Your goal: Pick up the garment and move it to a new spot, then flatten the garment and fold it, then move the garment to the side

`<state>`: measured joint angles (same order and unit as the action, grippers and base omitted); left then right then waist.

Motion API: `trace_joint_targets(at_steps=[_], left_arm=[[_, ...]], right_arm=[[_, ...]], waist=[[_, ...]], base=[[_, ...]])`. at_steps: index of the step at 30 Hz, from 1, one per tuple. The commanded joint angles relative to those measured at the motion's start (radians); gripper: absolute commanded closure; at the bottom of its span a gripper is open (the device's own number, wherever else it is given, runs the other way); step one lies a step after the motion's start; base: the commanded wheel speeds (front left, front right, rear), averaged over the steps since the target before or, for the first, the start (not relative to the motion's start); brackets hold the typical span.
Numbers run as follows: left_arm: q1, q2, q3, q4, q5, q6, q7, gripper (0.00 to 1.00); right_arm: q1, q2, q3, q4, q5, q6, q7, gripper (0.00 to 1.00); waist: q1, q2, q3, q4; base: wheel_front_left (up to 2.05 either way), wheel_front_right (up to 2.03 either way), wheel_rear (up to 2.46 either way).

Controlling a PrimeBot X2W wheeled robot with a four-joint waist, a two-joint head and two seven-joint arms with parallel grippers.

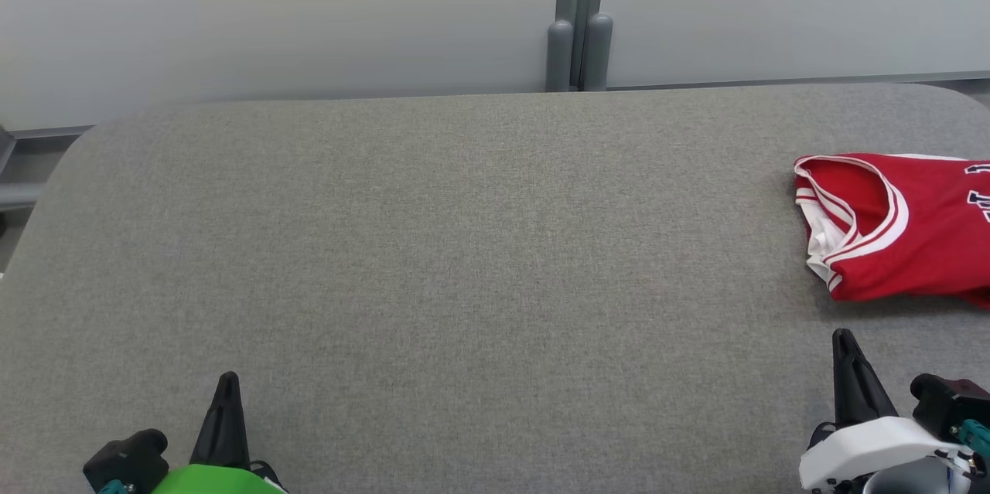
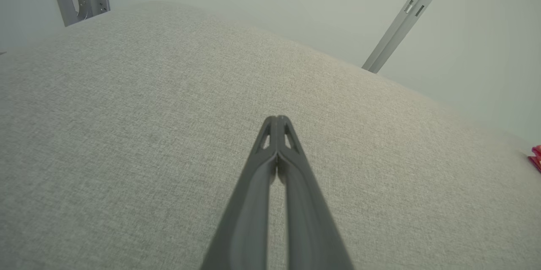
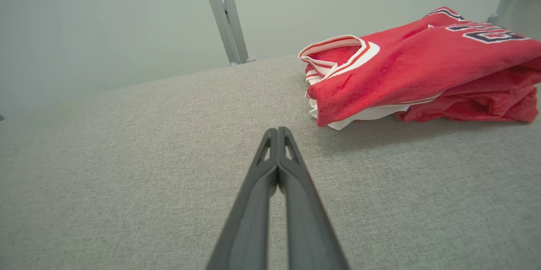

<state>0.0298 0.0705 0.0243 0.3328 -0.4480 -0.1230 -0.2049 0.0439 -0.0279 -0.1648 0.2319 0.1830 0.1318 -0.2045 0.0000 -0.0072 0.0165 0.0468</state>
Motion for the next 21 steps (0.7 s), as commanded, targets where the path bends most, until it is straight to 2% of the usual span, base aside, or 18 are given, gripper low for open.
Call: trace_joint_targets(at_steps=[1, 21], left_arm=[[-0.028, 0.000, 0.008, -0.020, -0.056, -0.001, 0.013, 1.00], [-0.061, -0.005, 0.031, -0.040, -0.352, -0.003, 0.095, 1.00]], right_arm=[[-0.027, -0.008, 0.004, -0.015, 0.070, 0.000, 0.011, 1.00], [-0.062, -0.013, 0.021, -0.011, 0.433, 0.000, 0.089, 1.00]], waist=[[0.0000, 0.0007, 0.000, -0.001], [0.0000, 0.0018, -0.003, -0.009]], base=[[0.00, 0.00, 0.00], [0.00, 0.00, 0.00]])
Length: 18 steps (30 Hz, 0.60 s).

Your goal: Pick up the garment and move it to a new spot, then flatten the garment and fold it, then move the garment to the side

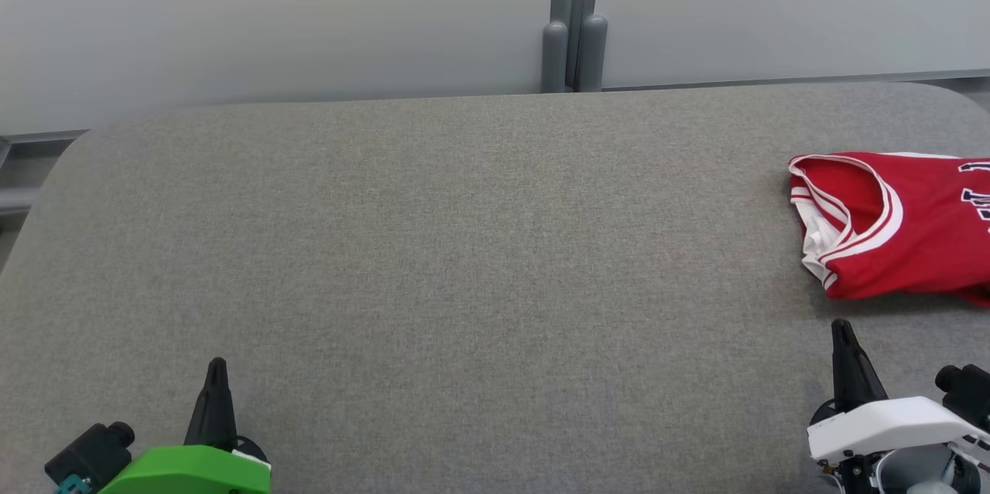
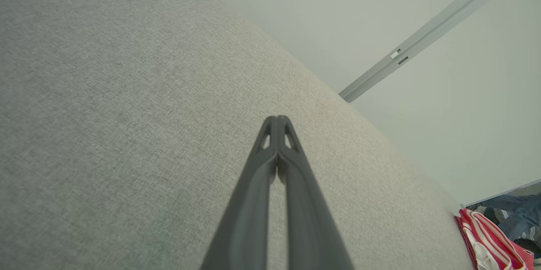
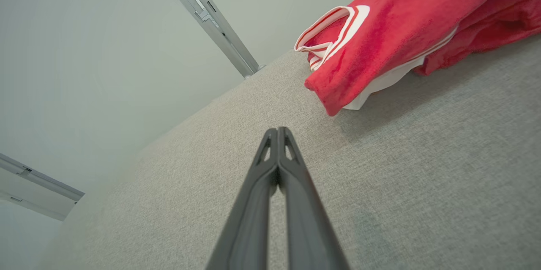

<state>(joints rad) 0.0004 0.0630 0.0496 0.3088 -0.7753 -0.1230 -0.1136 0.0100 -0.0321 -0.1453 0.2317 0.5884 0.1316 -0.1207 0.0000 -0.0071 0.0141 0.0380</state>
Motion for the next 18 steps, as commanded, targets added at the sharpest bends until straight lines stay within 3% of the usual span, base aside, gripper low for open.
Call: trace_joint_targets(at_steps=[1, 18], left_arm=[[-0.033, 0.002, 0.007, -0.016, -0.038, -0.004, 0.007, 1.00], [-0.054, -0.001, 0.023, -0.029, -0.230, -0.005, 0.062, 1.00]], right_arm=[[-0.029, -0.009, 0.002, -0.011, 0.043, 0.000, 0.009, 1.00], [-0.052, -0.012, 0.011, -0.005, 0.279, 0.000, 0.062, 1.00]], waist=[[0.0000, 0.0018, 0.000, -0.001], [0.0000, 0.0028, -0.002, -0.007]], base=[[0.00, 0.00, 0.00], [0.00, 0.00, 0.00]])
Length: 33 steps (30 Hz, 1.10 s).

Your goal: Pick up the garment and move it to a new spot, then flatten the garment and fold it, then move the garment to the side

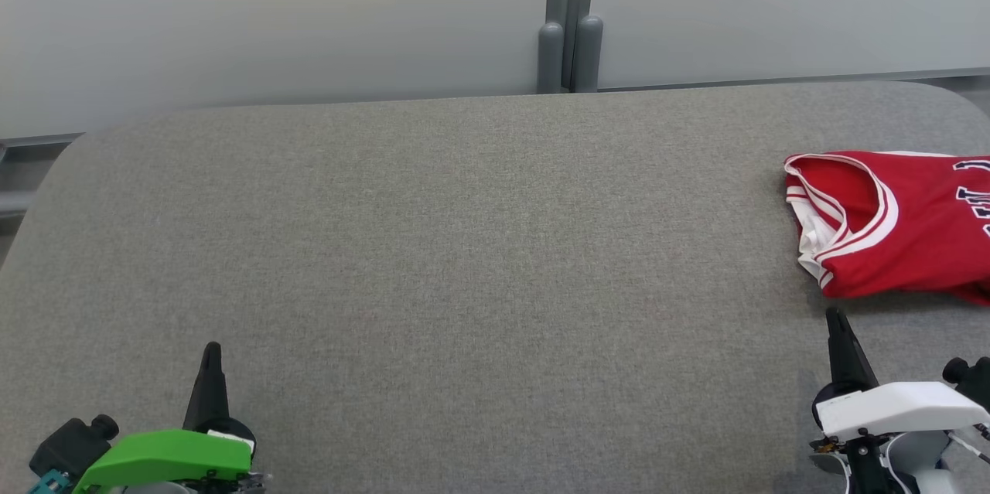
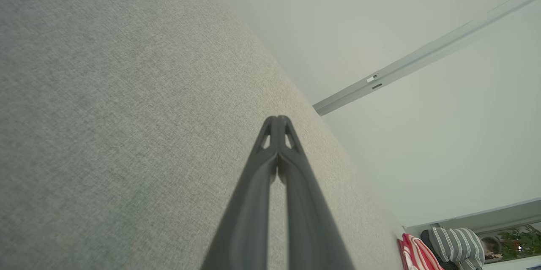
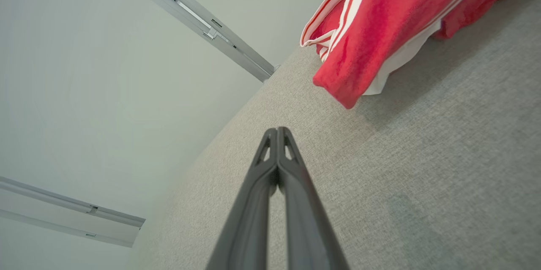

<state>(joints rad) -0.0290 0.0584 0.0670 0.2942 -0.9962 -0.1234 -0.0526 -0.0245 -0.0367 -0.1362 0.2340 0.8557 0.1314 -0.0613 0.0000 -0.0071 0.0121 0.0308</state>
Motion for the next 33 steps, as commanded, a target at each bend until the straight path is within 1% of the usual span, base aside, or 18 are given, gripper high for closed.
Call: trace_joint_targets(at_steps=[1, 17, 33], left_arm=[[-0.026, 0.004, 0.007, -0.015, -0.019, -0.005, 0.005, 1.00], [-0.044, 0.001, 0.020, -0.024, -0.184, -0.006, 0.052, 1.00], [-0.058, -0.002, 0.032, -0.032, -0.321, -0.008, 0.092, 1.00]], right_arm=[[-0.019, -0.007, 0.002, -0.007, 0.026, 0.000, 0.006, 1.00], [-0.039, -0.010, 0.009, -0.002, 0.226, 0.000, 0.051, 1.00], [-0.055, -0.012, 0.015, 0.002, 0.398, 0.000, 0.090, 1.00]], waist=[[0.0000, 0.0028, 0.000, 0.000], [0.0000, 0.0037, -0.002, -0.007], [0.0000, 0.0047, -0.004, -0.013]], base=[[0.00, 0.00, 0.00], [0.00, 0.00, 0.00], [0.00, 0.00, 0.00]])
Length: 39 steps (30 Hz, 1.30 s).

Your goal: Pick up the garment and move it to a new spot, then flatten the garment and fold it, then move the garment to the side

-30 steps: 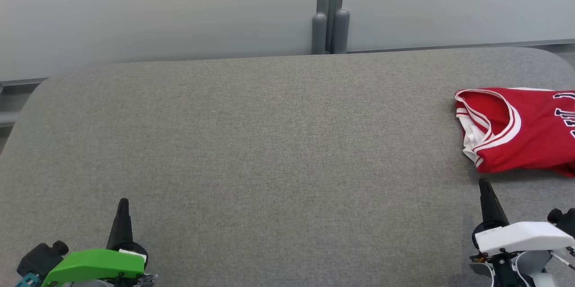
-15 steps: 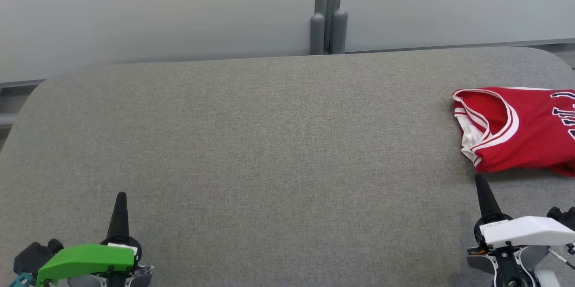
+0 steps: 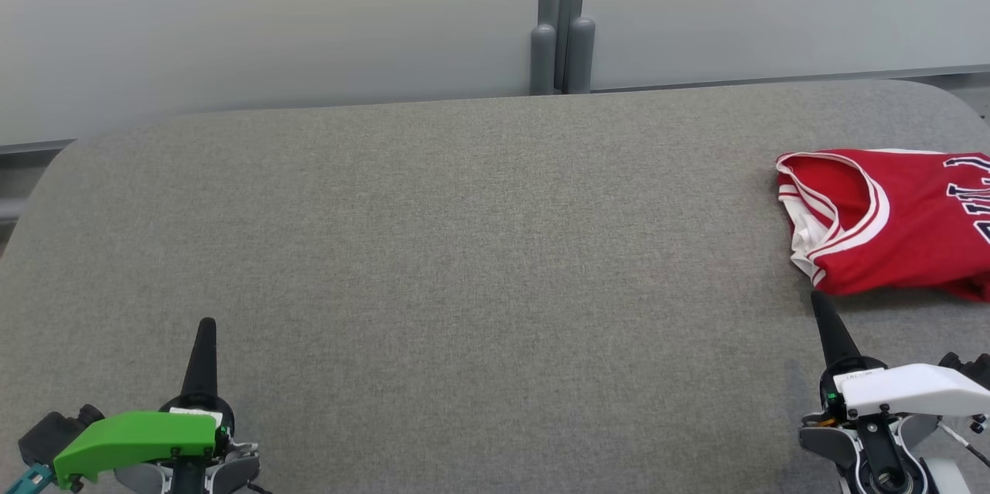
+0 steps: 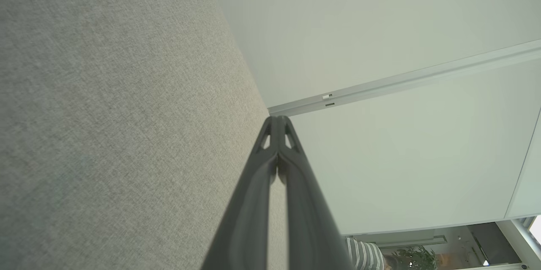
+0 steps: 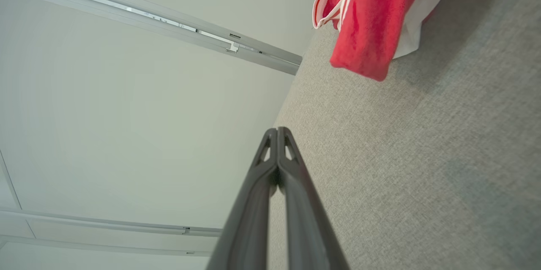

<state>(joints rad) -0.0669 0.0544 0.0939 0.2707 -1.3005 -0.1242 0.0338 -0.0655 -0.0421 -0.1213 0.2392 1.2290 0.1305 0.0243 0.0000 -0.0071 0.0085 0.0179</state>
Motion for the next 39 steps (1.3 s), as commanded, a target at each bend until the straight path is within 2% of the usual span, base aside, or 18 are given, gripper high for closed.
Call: trace_joint_targets(at_steps=[1, 39], left_arm=[[-0.020, 0.002, 0.006, -0.009, -0.026, -0.007, 0.008, 1.00], [-0.050, -0.004, 0.027, -0.025, -0.295, -0.009, 0.084, 1.00]], right_arm=[[-0.015, -0.007, 0.001, -0.002, 0.035, 0.001, 0.008, 1.00], [-0.046, -0.011, 0.014, 0.007, 0.362, 0.000, 0.082, 1.00]], waist=[[0.0000, 0.0047, 0.000, -0.001], [0.0000, 0.0069, -0.005, -0.016]], base=[[0.00, 0.00, 0.00], [0.00, 0.00, 0.00]])
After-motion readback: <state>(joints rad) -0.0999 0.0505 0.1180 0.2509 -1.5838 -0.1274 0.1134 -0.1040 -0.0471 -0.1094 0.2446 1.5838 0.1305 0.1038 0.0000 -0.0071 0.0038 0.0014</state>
